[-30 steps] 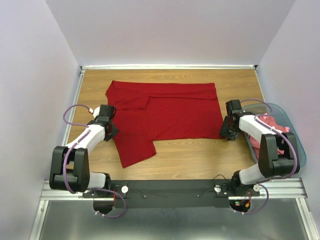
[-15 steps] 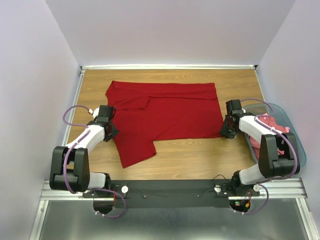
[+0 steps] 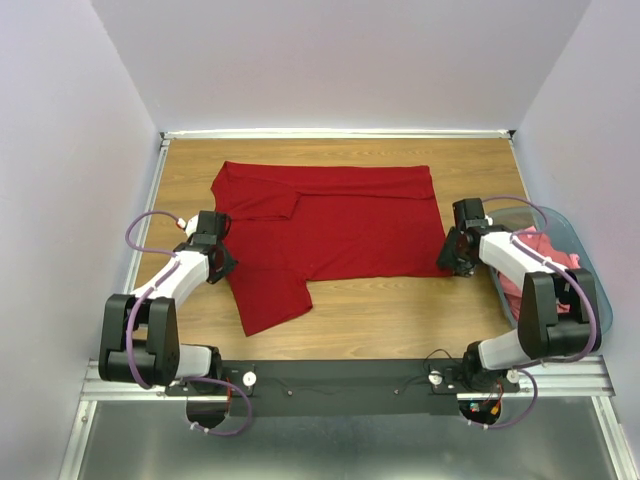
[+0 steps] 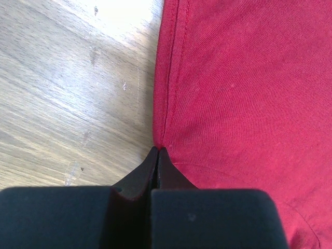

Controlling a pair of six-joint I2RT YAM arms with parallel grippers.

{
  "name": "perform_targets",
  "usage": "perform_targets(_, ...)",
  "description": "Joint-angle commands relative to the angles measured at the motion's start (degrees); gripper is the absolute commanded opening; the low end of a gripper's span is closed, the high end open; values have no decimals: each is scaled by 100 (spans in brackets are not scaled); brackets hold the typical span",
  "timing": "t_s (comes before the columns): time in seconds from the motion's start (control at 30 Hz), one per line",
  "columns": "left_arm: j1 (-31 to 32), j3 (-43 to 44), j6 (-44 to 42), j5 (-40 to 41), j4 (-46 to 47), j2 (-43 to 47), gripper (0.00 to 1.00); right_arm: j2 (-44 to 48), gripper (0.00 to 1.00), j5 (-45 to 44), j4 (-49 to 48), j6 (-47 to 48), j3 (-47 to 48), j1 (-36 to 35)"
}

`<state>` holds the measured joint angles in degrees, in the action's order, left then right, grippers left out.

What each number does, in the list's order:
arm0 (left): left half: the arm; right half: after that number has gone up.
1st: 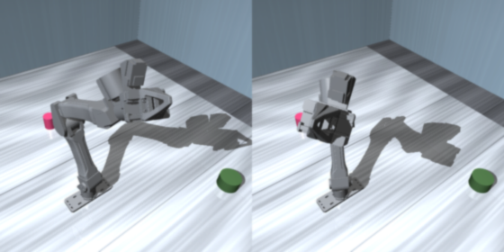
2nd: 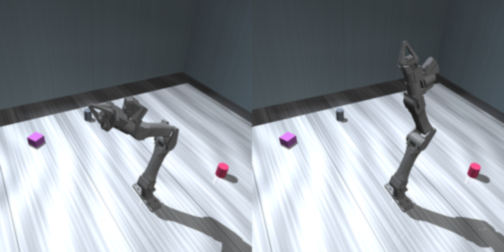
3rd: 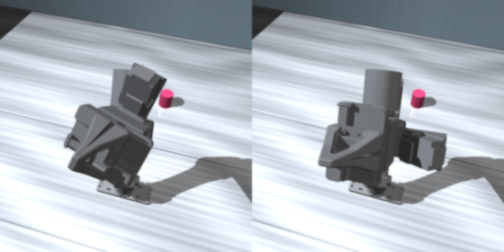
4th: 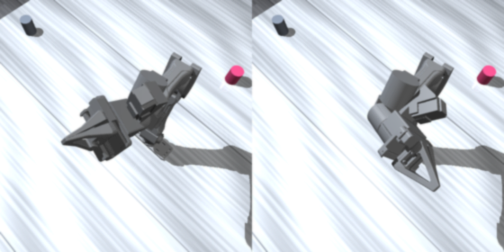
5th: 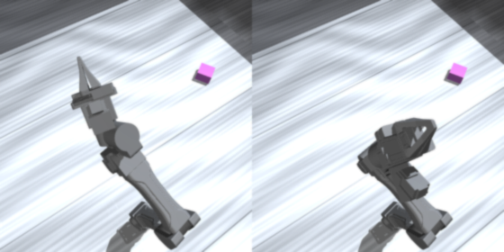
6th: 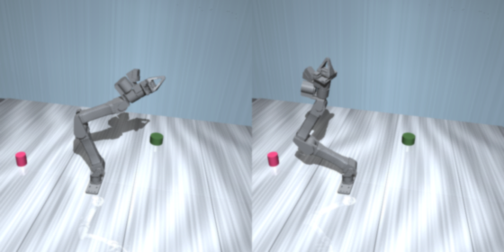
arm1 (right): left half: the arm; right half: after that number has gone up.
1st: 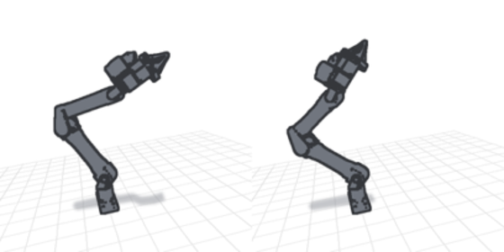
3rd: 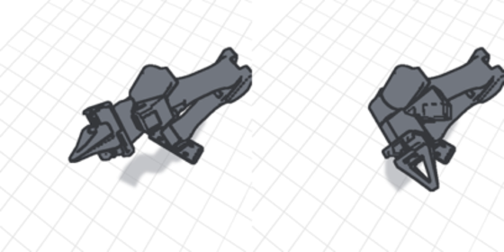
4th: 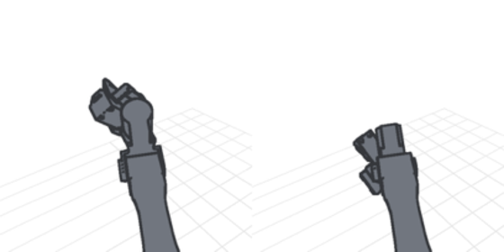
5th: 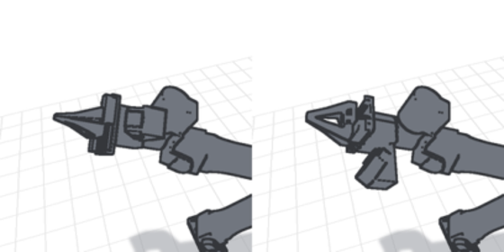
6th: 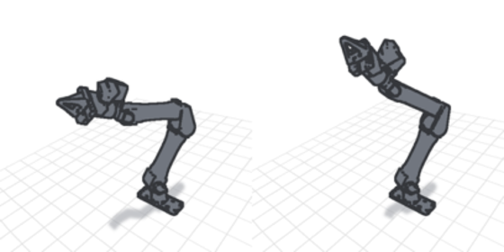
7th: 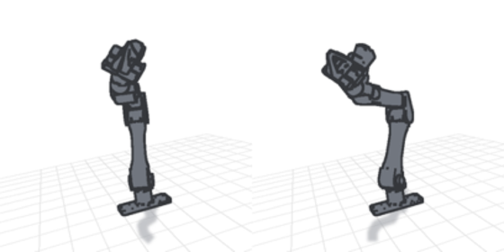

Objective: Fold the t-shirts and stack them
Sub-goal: Fold the tshirt

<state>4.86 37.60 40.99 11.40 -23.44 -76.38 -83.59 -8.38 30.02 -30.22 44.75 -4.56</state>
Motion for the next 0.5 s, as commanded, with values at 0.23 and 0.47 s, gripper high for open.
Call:
perform_targets(0.23, -29, -104, 23, -6, -11, 211, 0, -218, 52, -305, -5, -195, -353, -36)
perform_targets(0.47, -47, -69, 14, -32, -64, 272, 0, -237, 23, -322, -190, -204, -529, -36)
